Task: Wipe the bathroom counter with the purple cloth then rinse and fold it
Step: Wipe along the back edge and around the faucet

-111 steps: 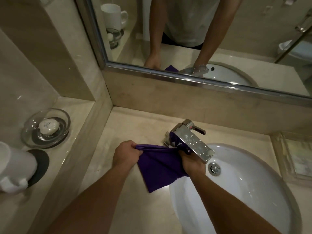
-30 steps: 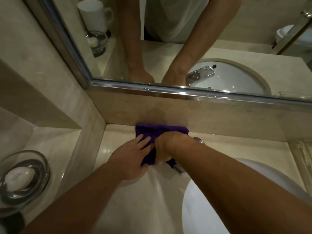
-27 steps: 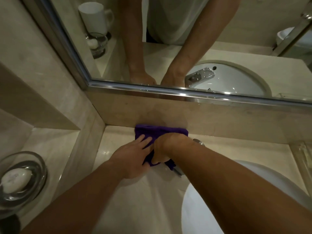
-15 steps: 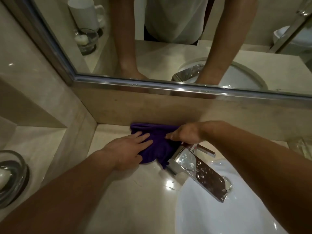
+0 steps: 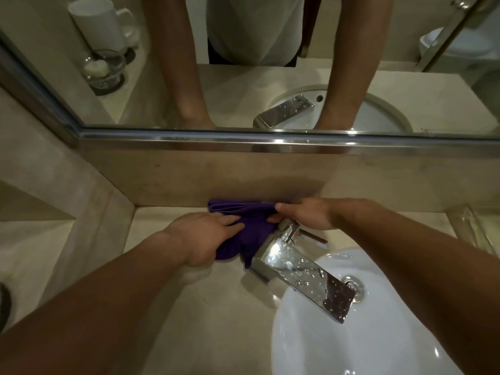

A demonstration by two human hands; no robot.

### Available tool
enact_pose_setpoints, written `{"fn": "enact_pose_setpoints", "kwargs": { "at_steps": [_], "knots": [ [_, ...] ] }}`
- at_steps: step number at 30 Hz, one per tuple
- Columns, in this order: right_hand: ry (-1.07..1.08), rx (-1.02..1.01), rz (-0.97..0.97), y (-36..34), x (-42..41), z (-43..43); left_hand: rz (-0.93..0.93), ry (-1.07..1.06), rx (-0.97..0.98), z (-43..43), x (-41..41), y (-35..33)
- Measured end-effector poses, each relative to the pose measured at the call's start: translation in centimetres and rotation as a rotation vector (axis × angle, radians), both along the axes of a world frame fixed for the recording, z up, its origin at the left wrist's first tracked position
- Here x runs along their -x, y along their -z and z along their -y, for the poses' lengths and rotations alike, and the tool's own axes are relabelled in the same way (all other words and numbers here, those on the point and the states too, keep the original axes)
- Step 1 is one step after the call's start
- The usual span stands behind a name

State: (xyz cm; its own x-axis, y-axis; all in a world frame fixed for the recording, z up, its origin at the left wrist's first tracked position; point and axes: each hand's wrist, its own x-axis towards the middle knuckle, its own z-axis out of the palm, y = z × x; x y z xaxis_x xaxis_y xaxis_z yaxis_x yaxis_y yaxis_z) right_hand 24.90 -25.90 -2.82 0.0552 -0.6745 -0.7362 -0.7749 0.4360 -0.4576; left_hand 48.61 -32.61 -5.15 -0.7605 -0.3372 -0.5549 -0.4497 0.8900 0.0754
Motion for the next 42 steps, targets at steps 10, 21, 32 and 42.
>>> {"fn": "enact_pose_setpoints", "kwargs": {
  "at_steps": [10, 21, 32, 42],
  "knots": [
    [-0.255, 0.112, -0.194, 1.5, 1.7, -2.1, -0.061, 0.078, 0.073, -0.5, 0.6, 0.3],
    [-0.416, 0.207, -0.273, 2.4, 2.7, -2.0, -0.021, 0.103, 0.079, -0.3, -0.8, 0.5],
    [-0.335, 0.343, -0.258, 2.5, 3.0, -4.7, 0.063, 0.183, 0.118, -0.2, 3.3, -1.7],
    [-0.415, 0.546, -0.356, 3.3, 3.0, -5.6, 0.107, 0.172, 0.179, -0.5, -0.8, -1.8]
  ]
}}
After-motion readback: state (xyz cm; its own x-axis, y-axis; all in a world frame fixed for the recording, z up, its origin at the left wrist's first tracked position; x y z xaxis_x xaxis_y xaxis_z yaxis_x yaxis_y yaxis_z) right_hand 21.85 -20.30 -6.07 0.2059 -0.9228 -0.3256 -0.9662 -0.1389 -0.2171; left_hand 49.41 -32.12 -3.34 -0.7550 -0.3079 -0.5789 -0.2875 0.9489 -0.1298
